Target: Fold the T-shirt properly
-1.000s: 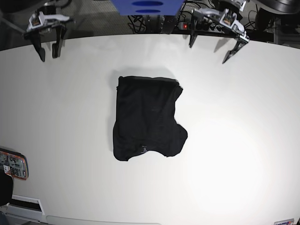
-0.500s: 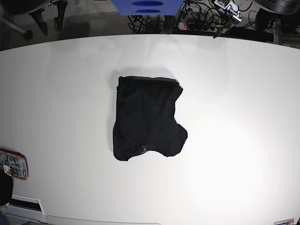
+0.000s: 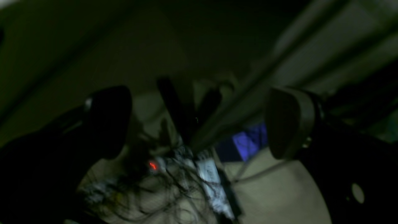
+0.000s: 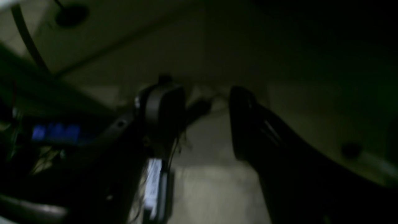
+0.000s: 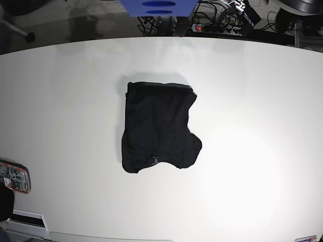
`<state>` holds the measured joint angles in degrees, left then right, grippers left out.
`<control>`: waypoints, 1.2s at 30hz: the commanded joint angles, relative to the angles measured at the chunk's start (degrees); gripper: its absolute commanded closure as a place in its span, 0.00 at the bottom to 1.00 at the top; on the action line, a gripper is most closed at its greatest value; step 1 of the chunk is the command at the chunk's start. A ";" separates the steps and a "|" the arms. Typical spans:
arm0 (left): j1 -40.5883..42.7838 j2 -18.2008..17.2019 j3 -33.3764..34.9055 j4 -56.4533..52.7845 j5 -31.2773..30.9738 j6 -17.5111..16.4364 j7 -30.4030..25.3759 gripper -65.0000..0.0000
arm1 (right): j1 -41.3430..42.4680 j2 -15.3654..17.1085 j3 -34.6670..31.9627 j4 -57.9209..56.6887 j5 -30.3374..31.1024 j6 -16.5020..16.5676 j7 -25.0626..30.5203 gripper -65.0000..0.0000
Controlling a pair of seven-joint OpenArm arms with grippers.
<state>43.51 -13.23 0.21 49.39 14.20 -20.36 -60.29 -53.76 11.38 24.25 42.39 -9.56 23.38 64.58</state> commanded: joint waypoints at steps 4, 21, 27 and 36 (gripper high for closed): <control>-5.92 0.00 2.83 -14.44 0.18 -0.26 -1.20 0.00 | 8.26 0.54 -2.67 -8.85 0.38 0.14 1.49 0.58; -26.50 1.32 8.01 -41.34 0.27 -0.26 28.86 0.00 | 28.13 0.54 -4.16 -41.20 0.29 0.14 -11.79 0.58; -30.98 2.29 8.01 -41.17 0.27 -0.26 51.46 0.00 | 35.87 0.54 -4.34 -40.68 -2.79 0.14 -49.15 0.58; -33.09 2.38 8.01 -41.17 0.27 -0.26 57.08 0.00 | 44.92 -1.66 -7.68 -40.59 -17.03 0.14 -63.74 0.58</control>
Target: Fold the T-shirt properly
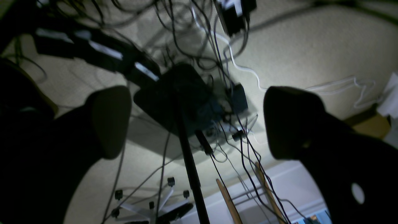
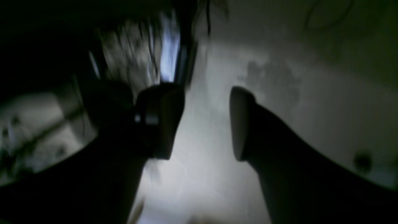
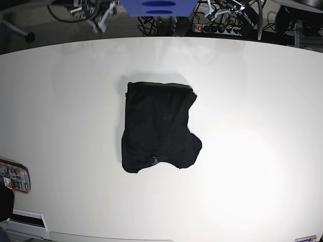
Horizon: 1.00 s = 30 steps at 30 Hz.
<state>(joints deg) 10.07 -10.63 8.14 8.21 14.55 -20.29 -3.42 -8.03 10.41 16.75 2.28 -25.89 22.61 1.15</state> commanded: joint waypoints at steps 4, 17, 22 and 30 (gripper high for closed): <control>0.09 -0.22 0.08 0.01 -0.08 -0.32 0.04 0.00 | -0.80 -3.51 -0.18 -0.48 -0.70 0.91 -0.31 0.58; -1.85 -3.39 9.57 -0.34 6.42 -0.32 0.30 0.00 | -0.80 -11.25 -0.09 -0.39 -0.70 0.91 6.54 0.58; -2.99 -4.36 9.66 -0.08 6.42 -0.32 0.12 0.00 | -0.80 -11.51 -0.09 -0.39 -0.70 0.91 6.46 0.58; -3.25 -5.15 9.66 -0.34 6.42 -0.41 0.30 0.00 | -0.80 -11.51 -0.09 -0.39 -0.62 0.91 6.11 0.58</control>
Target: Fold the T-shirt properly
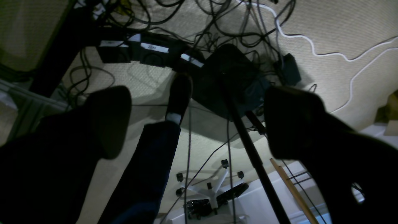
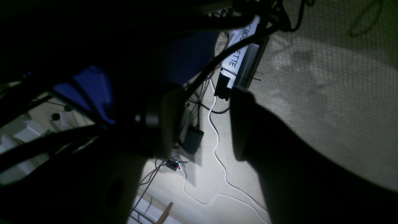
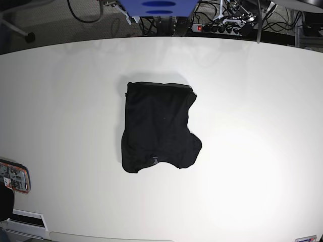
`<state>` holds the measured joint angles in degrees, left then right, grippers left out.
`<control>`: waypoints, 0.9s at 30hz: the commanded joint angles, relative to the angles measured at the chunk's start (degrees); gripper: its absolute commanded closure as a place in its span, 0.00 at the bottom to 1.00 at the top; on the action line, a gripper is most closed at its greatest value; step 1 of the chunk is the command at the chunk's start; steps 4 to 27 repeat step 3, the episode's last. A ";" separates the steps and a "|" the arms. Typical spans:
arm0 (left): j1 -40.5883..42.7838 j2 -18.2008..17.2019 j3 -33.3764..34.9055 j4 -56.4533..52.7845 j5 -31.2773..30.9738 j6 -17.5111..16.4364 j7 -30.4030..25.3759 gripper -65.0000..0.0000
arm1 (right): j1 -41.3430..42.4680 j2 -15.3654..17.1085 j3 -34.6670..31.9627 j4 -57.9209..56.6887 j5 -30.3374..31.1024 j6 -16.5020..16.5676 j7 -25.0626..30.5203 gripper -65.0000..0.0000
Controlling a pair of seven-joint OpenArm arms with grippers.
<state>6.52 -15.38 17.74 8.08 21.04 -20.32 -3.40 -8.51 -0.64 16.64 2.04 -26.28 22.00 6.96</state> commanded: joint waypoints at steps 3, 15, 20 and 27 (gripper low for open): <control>0.46 -0.40 0.15 -0.12 -0.07 -0.39 0.01 0.00 | -0.32 -0.45 0.02 -0.15 -0.22 1.52 0.29 0.58; 0.46 -0.40 0.15 -0.12 -0.07 -0.39 0.01 0.00 | -0.32 -0.45 0.02 -0.15 -0.22 1.52 0.29 0.58; 0.46 -0.40 0.15 -0.12 -0.07 -0.39 0.01 0.00 | -0.32 -0.45 0.02 -0.15 -0.22 1.52 0.29 0.58; 0.46 -0.40 0.15 -0.12 -0.07 -0.39 0.01 0.00 | -0.32 -0.45 0.02 -0.15 -0.22 1.52 0.29 0.58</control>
